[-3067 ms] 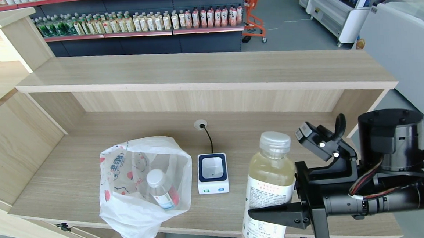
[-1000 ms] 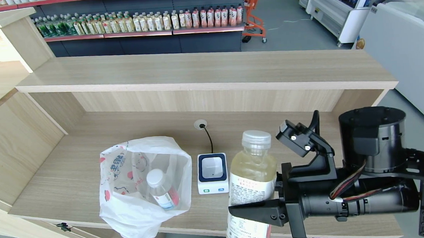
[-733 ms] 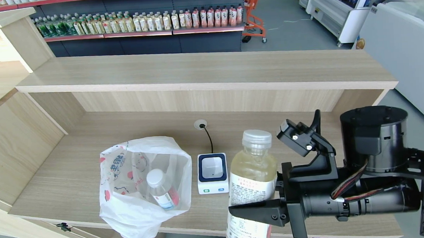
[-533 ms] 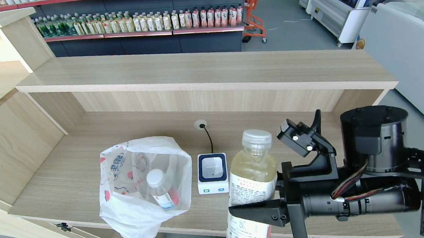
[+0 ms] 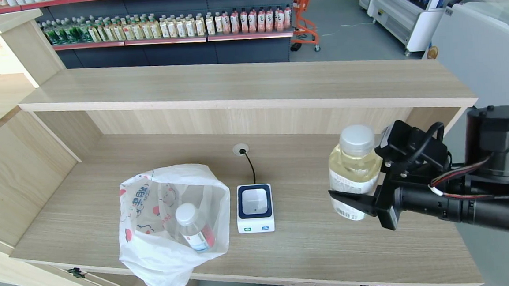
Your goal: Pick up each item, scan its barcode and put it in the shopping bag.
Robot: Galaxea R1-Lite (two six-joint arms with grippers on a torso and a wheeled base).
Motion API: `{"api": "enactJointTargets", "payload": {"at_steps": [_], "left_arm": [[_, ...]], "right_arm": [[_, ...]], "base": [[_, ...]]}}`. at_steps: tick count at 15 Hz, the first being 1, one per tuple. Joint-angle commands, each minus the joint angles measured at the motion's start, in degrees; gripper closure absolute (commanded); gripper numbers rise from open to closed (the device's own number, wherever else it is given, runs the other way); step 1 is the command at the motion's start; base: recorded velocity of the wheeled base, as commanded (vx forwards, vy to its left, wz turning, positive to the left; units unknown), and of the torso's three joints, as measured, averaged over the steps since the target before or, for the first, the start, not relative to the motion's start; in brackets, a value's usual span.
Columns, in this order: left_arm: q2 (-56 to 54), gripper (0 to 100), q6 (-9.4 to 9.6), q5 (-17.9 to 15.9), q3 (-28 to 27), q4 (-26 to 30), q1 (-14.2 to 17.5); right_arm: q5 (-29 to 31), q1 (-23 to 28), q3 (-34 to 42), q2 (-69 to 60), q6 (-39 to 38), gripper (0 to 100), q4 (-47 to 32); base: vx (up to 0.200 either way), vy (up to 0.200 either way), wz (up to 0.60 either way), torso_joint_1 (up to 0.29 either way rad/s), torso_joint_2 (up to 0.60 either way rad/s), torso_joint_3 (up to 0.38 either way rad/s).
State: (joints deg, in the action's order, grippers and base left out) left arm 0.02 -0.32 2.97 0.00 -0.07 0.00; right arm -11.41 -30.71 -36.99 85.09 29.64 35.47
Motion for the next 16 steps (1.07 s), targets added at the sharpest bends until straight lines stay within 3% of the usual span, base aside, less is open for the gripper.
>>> {"api": "enactJointTargets", "payload": {"at_steps": [1, 4, 6, 16], "left_arm": [[0.0, 0, -0.03, 0.0, 0.0, 0.0, 0.0], [0.0, 0, -0.03, 0.0, 0.0, 0.0, 0.0], [0.0, 0, -0.03, 0.0, 0.0, 0.0, 0.0], [0.0, 0, 0.14, 0.0, 0.0, 0.0, 0.0]], "right_arm": [[1.6, 3.4, 1.5, 0.9, 5.3, 100, 6.1], [1.7, 3.8, 6.4, 3.9, 9.9, 100, 18.9], [1.6, 4.8, 8.2, 5.4, 15.3, 100, 22.7], [1.8, 4.7, 8.1, 7.8, 26.3, 100, 26.0]], "base": [[0.0, 0.0, 0.0, 0.0, 0.0, 0.0], [0.0, 0.0, 0.0, 0.0, 0.0, 0.0], [0.0, 0.0, 0.0, 0.0, 0.0, 0.0], [0.0, 0.0, 0.0, 0.0, 0.0, 0.0]]}}
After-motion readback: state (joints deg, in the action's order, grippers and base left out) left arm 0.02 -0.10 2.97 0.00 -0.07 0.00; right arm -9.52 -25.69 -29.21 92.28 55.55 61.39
